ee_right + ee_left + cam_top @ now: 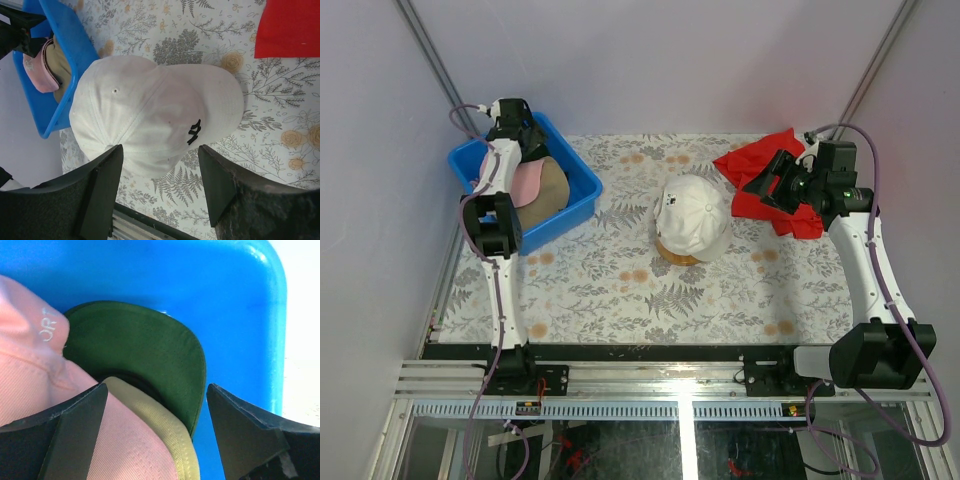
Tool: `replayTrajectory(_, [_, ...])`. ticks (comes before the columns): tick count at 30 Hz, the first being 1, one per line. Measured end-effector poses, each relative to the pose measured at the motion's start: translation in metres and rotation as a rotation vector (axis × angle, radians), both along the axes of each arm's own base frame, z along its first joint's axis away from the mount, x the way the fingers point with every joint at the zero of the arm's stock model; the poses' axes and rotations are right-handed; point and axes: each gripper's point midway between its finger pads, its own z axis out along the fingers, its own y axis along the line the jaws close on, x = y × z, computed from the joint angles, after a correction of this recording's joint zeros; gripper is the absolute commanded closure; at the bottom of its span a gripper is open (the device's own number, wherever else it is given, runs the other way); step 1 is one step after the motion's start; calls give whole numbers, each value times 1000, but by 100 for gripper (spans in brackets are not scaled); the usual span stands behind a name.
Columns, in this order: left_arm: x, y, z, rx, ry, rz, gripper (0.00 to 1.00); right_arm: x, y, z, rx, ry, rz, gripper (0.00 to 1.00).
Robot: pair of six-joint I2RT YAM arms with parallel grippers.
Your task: Stack the hats
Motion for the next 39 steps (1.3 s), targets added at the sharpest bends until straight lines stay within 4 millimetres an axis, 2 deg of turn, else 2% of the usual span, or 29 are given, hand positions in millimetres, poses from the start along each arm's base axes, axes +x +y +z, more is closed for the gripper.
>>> replayTrajectory(7, [13, -9, -8, -29, -23, -53, 18, 3, -5, -2, -18, 3, -32, 31])
replayTrajectory(13, [14, -10, -29, -9, 13, -99, 17, 4, -7, -3, -18, 9, -49, 31])
replayTrajectory(16, [13, -8, -33, -1, 21, -96, 17, 5, -8, -5, -23, 15, -57, 31])
replayTrajectory(18, [14, -7, -32, 1, 20, -89, 25, 6, -9, -8, -22, 24, -60, 31])
replayTrajectory(21, [15, -5, -33, -12, 16, -74, 57, 8, -9, -12, -20, 39, -64, 31])
replayTrajectory(25, [17, -5, -32, -40, 3, -58, 93, 11, -9, -19, -20, 60, -68, 31])
replayTrajectory(26, [17, -6, -32, -48, 1, -56, 99, 12, -9, -20, -20, 63, -67, 31])
replayTrajectory(27, [18, -6, -32, -57, -2, -55, 100, 13, -9, -20, -20, 65, -67, 31])
replayTrajectory(30, [19, -7, -20, -88, -28, -52, 100, 20, -9, -14, -24, 55, -64, 31])
replayTrajectory(33, [13, -15, 0, -147, -61, -59, 100, 29, -10, -3, -28, 26, -59, 31])
replayTrajectory(36, [1, -23, 31, -202, -101, -66, 100, 33, -8, 7, -23, -2, -50, 31])
replayTrajectory(39, [-12, -28, 76, -215, -163, -74, 100, 33, -5, 11, -9, -13, -31, 31])
